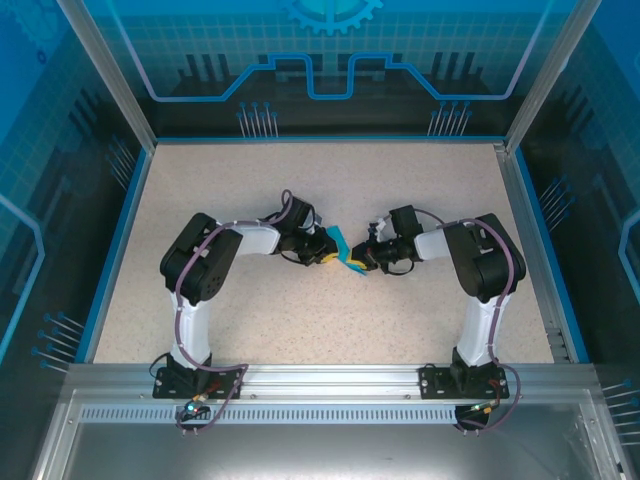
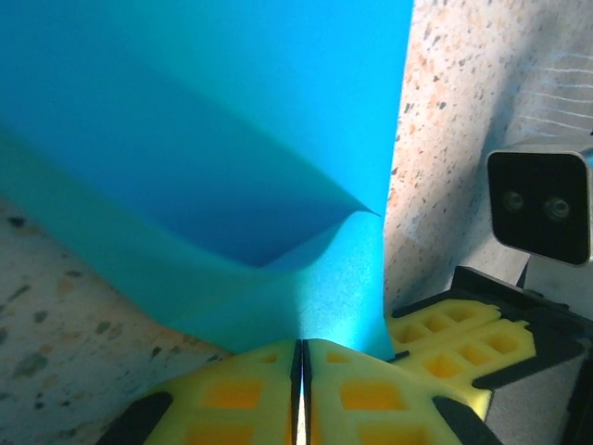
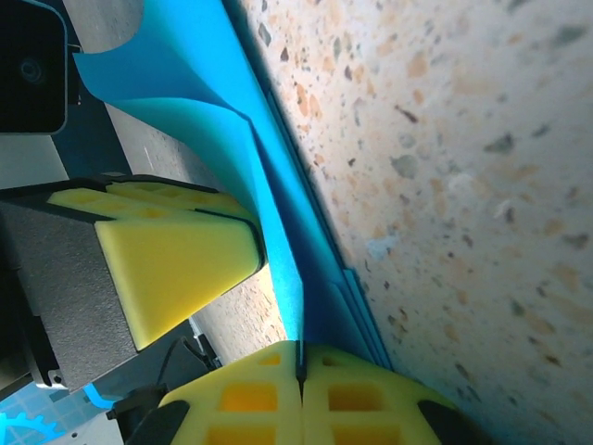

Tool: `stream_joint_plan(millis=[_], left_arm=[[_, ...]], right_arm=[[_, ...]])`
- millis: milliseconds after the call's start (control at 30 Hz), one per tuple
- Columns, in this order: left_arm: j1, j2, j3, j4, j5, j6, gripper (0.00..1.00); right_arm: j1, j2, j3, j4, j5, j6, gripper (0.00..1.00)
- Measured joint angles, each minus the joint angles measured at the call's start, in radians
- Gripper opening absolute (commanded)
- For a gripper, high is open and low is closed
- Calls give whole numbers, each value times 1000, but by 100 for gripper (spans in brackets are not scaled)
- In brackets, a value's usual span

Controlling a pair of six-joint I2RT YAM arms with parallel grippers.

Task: Fold a paper plane with a square sheet of paper (pick it up from the middle)
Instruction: Fold the wing for the fifth time at the center of the table.

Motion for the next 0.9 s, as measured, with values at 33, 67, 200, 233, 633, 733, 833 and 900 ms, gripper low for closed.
stream_joint_plan(millis=[33,67,200,233,633,733,833,900], left_arm=[[0,2,8,-14,0,3,12],[0,3,16,-29,-2,6,12],[-1,11,40,-72,-6,14,12],[-1,13,46,-80,-6,14,12],[-1,19,70,-126,-7,21,11],[-1,19,76,-137,-7,22,12],[-1,19,83,-152,-7,25,12],[-1,19,87,-161,-7,29,13]], right_arm=[[0,0,9,-14,-2,-7,11],[0,0,16,-29,-2,-14,13],[0,-2,38,-77,-6,-53,18],[0,-6,42,-92,-2,-65,19],[0,-72,49,-312,74,-220,18],[0,-72,49,-343,90,-245,13],[1,-72,49,-350,98,-253,9],[1,-72,49,-349,100,-252,7]])
